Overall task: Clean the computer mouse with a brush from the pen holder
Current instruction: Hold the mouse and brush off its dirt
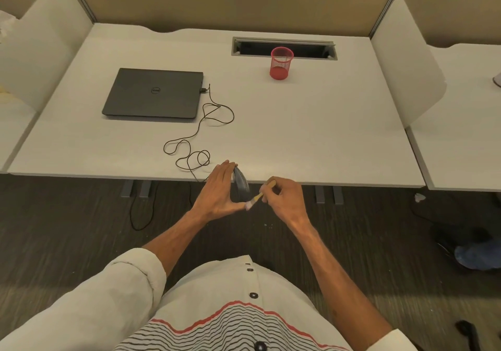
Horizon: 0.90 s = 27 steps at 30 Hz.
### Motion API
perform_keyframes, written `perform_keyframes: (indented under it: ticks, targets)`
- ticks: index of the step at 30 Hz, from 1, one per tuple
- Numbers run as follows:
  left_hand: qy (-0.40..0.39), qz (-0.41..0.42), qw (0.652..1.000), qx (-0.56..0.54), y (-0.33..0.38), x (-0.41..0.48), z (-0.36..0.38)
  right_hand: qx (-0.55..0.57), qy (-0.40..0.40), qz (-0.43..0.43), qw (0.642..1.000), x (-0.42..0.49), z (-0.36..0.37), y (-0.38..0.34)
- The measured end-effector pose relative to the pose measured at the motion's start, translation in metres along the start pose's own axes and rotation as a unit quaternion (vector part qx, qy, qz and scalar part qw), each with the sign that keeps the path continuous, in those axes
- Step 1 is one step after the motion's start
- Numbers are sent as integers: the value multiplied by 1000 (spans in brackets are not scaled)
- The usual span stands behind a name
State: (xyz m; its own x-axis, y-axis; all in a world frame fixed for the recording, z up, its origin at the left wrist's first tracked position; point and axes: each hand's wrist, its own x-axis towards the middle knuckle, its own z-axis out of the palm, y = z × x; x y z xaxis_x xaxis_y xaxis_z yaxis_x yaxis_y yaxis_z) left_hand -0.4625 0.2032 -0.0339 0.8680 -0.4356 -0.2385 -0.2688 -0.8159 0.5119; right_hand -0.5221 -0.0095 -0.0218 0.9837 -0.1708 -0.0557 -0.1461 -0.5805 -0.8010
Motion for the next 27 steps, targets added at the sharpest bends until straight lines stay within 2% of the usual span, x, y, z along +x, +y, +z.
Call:
perform_keyframes:
  ticks: [7, 15, 20, 25, 27]
  targets:
    - [0, -4, 1000, 13, 0, -4, 1, 54, 87, -29, 994, 1, -4, -15]
    - [3, -13, 1000, -3, 2, -7, 0, 3, 0, -27, 1000, -5, 1, -3]
    - [8, -12, 1000, 2, 2, -8, -1, 23, 81, 15, 996, -5, -4, 3]
    - [5, -12, 1000, -6, 1, -10, -1, 4, 40, 45, 998, -7, 0, 2]
    - [6, -12, 1000, -3, 3, -10, -1, 28, 21, 51, 998, -9, 2, 0]
